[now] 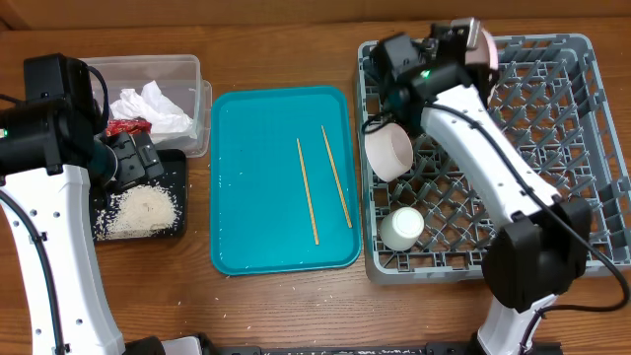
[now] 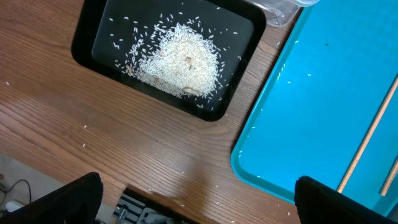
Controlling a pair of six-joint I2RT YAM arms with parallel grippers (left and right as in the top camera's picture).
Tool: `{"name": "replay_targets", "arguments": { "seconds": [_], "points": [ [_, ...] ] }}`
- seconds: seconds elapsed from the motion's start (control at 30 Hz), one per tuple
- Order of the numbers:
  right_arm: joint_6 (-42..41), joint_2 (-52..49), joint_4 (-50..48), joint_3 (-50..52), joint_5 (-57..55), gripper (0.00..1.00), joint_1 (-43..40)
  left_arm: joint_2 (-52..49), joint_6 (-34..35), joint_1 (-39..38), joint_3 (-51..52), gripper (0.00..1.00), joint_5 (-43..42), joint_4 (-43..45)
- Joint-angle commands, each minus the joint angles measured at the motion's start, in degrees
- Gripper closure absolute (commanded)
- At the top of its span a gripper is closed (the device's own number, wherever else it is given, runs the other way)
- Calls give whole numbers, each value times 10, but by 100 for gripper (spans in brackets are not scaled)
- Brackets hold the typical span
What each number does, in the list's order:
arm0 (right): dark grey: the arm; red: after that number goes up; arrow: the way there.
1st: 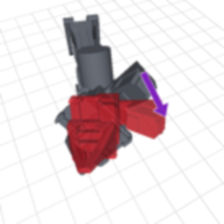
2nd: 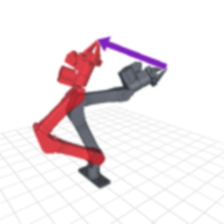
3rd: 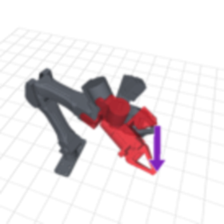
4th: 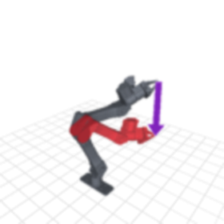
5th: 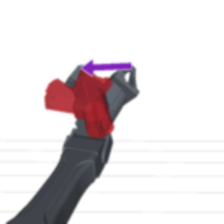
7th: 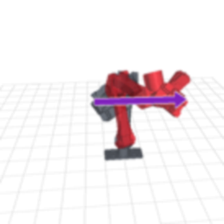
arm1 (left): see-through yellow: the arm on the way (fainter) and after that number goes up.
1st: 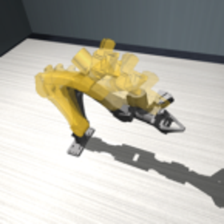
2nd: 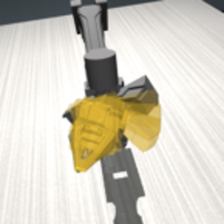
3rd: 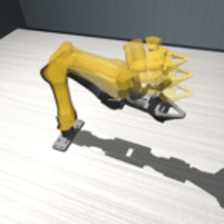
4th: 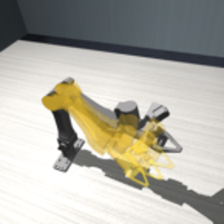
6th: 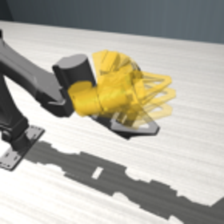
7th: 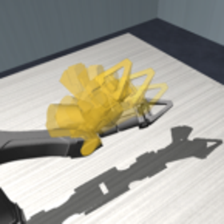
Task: Sort waste into correct bins and load items into the dishwasher
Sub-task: 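Carry the white plate to the rack and stand it upright with right gripper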
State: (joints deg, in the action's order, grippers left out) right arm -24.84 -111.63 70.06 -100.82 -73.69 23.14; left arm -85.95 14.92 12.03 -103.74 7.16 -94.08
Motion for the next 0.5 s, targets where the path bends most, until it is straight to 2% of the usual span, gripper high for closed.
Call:
{"name": "replay_targets", "arguments": {
  "seconds": [0.0,0.2,0.23,0.3,0.37,0.4,0.47],
  "points": [
    [-4,8,-44,44,-42,96,1,-3,5,-1,1,0,7,0],
    [-4,8,-97,59,10,96,4,-3,5,0,1,0,7,1],
    [-4,8,-103,59,21,93,4,-3,5,0,1,0,7,0],
    [-4,8,-115,58,50,62,4,-3,5,-1,1,0,7,0],
    [-4,10,-120,58,68,41,4,-3,5,-1,1,0,7,0],
    [-4,11,-122,58,79,34,4,-3,5,-1,1,0,7,1],
    [-4,16,-121,53,103,31,4,-3,5,-1,1,0,7,1]
  ]
}}
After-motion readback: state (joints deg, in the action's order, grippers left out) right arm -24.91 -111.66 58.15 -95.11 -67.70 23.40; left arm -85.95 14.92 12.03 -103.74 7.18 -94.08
